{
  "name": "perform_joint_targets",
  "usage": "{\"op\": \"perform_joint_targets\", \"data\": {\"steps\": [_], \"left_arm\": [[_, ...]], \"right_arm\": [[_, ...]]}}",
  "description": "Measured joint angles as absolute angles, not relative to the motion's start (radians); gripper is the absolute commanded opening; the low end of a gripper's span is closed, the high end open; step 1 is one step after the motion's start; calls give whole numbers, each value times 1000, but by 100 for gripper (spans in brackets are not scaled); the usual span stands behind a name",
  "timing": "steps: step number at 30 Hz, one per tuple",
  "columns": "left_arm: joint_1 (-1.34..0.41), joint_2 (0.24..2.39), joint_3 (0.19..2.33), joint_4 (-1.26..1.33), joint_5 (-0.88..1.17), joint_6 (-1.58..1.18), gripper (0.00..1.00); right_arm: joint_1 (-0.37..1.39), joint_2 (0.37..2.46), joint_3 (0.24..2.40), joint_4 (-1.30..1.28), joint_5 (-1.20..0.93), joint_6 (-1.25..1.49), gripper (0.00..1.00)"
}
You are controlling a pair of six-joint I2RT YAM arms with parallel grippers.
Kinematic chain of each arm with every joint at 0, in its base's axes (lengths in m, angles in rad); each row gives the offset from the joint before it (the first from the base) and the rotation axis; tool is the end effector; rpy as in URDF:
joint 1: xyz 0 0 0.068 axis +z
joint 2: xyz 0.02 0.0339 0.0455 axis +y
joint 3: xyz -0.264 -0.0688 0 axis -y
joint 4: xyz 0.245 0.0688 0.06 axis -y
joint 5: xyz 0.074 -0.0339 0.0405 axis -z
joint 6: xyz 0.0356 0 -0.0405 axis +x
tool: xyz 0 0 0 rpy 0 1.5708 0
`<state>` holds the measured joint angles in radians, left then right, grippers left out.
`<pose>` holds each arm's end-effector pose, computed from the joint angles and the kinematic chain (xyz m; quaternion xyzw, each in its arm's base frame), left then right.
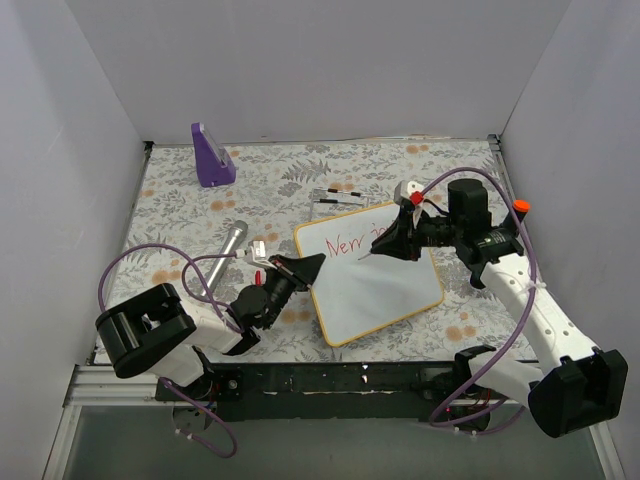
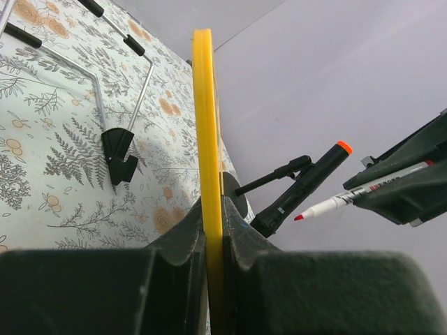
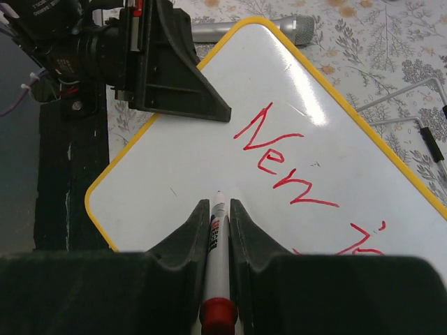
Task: Write a sentence on the whiteboard
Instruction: Write on the whiteboard with the whiteboard marker without the cap.
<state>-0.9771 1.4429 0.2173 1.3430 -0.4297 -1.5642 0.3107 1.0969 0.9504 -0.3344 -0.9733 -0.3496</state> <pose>0.1417 -0.1834 0.1776 -0.3404 0.5753 -0.6557 0.3512 0.2138 0.0996 0.3285 -0.4744 0.6365 0.3909 0.4659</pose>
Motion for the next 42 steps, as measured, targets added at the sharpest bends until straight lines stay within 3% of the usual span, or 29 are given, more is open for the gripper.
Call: {"op": "perform_joint_targets", "data": {"steps": [20, 42], "left_arm": [[-984, 1449, 261, 1319, -459, -1547, 0], [-984, 1449, 250, 1320, -459, -1560, 0]], "right_arm": [[336, 991, 918, -365, -985, -439, 1], [350, 1042, 873, -369, -1058, -479, 1]]}}
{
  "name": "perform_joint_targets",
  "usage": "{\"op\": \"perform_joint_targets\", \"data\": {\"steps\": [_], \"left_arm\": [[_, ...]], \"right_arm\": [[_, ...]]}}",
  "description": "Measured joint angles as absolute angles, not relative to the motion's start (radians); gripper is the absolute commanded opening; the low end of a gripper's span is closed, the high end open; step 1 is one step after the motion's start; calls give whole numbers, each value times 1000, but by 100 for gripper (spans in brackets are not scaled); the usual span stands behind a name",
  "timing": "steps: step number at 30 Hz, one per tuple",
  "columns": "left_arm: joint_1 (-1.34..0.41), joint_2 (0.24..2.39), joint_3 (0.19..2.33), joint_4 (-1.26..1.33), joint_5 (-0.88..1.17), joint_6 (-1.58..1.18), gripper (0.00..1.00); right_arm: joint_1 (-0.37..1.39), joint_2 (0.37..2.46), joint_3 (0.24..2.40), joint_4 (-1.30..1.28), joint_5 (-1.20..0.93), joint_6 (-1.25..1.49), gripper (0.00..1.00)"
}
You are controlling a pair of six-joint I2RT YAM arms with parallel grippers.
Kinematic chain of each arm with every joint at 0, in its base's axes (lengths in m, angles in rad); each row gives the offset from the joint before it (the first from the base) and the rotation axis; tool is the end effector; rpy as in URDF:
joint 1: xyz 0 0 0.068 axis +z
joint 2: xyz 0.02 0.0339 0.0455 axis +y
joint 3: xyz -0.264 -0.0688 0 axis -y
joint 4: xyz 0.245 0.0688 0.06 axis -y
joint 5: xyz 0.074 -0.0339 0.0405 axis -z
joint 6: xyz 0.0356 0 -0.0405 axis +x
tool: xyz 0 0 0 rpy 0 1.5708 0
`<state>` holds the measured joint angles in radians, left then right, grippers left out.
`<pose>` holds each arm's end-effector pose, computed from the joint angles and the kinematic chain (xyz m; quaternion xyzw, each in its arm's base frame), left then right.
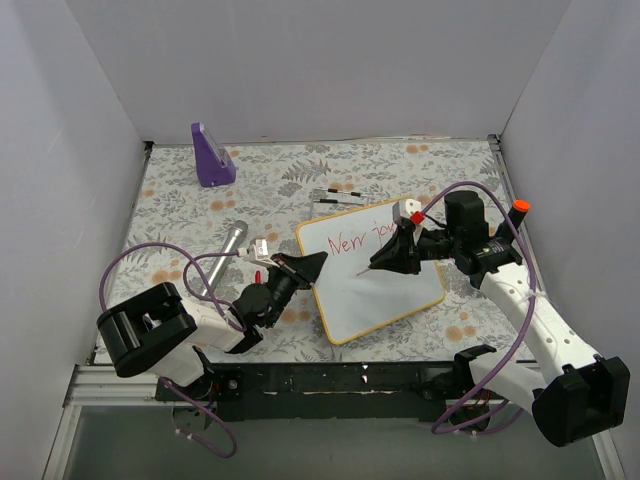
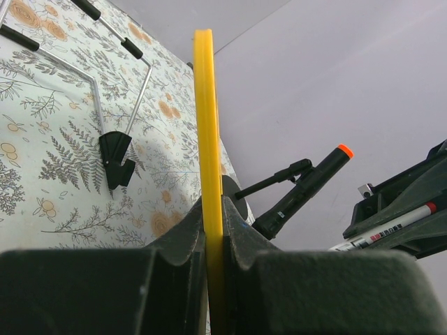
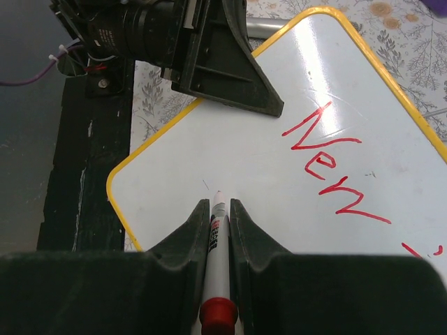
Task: Write a sentence on the whiteboard
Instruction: Write on the whiteboard with the whiteboard marker without the cap.
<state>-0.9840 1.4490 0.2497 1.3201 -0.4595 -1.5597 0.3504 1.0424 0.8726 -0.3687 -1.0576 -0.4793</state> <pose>0.1449 -0.1894 0.1818 -0.3468 0.5708 -0.6520 0.3590 0.1932 0.1036 0.3123 -0.5305 0.5869 0.4104 0.4535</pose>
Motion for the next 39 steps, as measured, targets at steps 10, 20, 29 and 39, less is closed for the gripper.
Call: {"op": "perform_joint_targets", "data": {"steps": [10, 20, 29, 39], "left_arm": [[-984, 1434, 239, 1320, -456, -1555, 0], [-984, 1430, 236, 1320, -456, -1553, 0], [-984, 1444, 237, 1319, -469, -1579, 0], [-986, 1465, 276, 1298, -510, -1589, 0]], "right_arm": [[352, 1052, 873, -369, -1057, -500, 1], [358, 1084, 879, -365, -983, -489, 1], [442, 1109, 888, -298, -833, -400, 1], [466, 1106, 916, -269, -784, -369, 1]]}}
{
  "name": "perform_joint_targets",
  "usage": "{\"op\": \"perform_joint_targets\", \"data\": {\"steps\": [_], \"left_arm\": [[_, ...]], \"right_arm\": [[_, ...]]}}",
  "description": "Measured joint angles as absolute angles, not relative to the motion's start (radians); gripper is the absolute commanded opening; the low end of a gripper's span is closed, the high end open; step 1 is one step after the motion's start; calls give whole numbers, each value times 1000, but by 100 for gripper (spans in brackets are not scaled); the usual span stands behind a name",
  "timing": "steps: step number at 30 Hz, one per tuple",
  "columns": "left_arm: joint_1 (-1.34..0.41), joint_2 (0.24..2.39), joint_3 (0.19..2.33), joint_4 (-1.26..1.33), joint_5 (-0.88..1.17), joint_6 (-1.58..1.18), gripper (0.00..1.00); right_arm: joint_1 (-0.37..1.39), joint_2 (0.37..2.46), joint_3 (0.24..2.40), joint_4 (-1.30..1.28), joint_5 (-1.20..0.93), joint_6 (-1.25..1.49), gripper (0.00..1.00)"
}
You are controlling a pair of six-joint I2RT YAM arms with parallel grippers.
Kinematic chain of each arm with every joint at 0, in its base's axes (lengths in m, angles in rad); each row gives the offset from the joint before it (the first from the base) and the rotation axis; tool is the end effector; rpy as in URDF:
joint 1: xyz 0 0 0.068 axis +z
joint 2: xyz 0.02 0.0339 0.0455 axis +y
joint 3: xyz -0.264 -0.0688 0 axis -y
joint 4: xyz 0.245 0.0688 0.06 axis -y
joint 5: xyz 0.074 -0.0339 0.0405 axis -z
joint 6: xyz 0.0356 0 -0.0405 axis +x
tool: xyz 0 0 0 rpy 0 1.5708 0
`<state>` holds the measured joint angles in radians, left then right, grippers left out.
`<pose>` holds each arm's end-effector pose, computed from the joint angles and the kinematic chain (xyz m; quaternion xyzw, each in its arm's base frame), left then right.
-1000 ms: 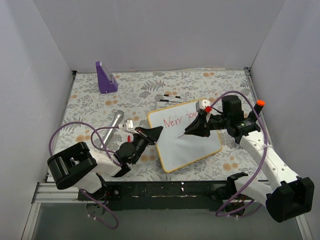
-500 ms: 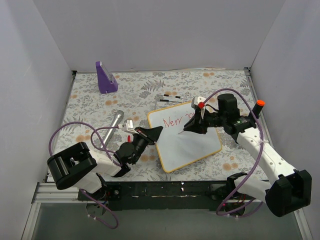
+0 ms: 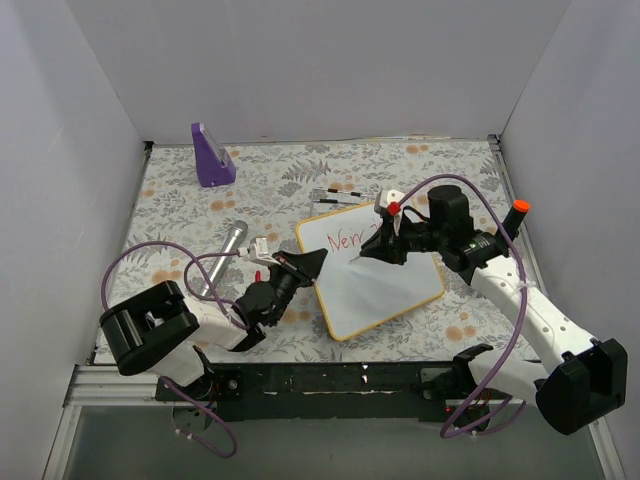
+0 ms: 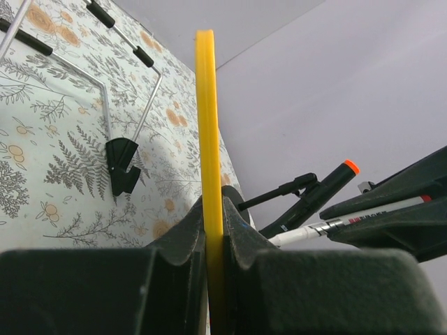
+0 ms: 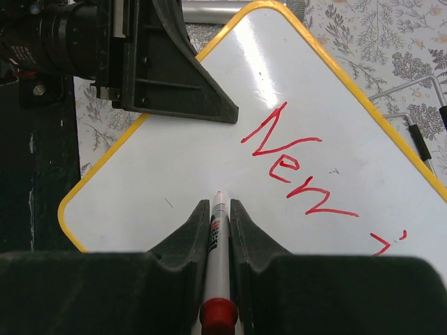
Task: Write a sentence on the whiteboard
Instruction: Write on the whiteboard with the whiteboard marker without the cap.
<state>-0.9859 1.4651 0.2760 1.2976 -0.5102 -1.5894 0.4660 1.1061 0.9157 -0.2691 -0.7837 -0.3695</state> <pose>0.1490 -0.1935 0.1824 -0.3714 0.5611 -0.6446 0.3630 0.2054 0.1314 0.3181 -0.5027 0.6359 0.3476 0.4713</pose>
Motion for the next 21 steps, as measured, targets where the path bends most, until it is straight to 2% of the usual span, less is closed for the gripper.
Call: {"op": "perform_joint_targets", "data": {"steps": [21], "left_arm": [[-984, 1481, 327, 1293, -533, -1523, 0]], "right_arm": [[361, 1044, 967, -320, -876, -397, 1]]}}
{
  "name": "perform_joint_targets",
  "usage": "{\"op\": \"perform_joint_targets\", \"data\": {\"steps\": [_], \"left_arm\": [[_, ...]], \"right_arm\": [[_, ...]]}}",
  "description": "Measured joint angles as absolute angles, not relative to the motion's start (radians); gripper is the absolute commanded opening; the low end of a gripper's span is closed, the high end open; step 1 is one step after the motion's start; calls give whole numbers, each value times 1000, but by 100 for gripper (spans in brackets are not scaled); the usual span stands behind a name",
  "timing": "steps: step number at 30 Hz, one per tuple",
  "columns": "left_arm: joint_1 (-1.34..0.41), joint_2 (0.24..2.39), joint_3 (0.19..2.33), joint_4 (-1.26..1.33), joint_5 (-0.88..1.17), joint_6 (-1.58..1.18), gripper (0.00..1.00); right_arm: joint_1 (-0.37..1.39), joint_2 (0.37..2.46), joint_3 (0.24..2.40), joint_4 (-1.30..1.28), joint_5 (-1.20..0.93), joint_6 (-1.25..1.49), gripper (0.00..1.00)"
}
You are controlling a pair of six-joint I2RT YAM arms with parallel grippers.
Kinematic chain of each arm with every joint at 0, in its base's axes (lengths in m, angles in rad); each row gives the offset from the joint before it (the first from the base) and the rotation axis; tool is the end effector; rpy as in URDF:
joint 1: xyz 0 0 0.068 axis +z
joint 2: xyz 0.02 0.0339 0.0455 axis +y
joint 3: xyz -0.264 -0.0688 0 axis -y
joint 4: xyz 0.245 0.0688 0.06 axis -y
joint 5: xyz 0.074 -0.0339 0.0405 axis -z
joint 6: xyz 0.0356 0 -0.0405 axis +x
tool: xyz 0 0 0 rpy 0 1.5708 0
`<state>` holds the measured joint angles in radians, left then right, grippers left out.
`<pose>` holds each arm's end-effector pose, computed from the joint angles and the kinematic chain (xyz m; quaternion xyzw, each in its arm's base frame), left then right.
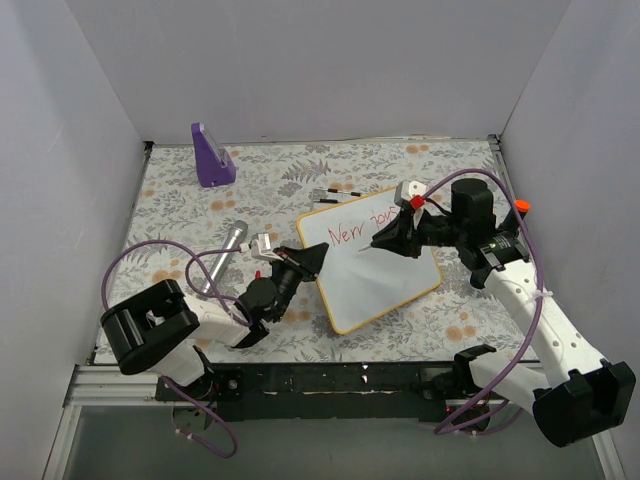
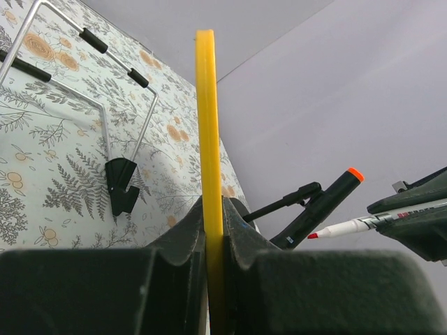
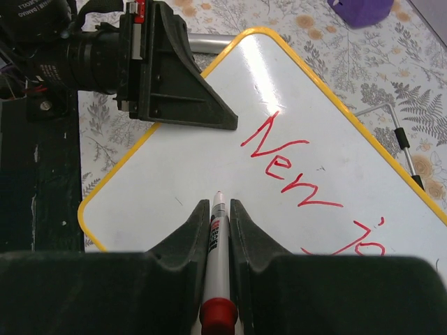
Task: Write a sentence on the whiteboard
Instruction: Write on the whiteboard with the whiteboard marker without the cap.
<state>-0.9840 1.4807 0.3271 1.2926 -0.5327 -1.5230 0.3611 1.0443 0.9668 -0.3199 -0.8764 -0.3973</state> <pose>0.1557 -0.2015 0.1913 -0.3600 0.5574 -0.6377 0.3912 0.2013 0.1053 0.3451 -0.4974 0.6136 0.3442 0.5076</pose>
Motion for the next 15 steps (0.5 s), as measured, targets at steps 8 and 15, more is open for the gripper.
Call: {"op": "perform_joint_targets", "data": {"steps": [8, 15], "left_arm": [[-984, 1451, 300, 1295, -518, -1511, 0], [-983, 1445, 294, 1298, -508, -1507, 0]], "right_arm": [[361, 1040, 967, -328, -927, -407, 1], [361, 1040, 948, -324, -942, -406, 1]]}}
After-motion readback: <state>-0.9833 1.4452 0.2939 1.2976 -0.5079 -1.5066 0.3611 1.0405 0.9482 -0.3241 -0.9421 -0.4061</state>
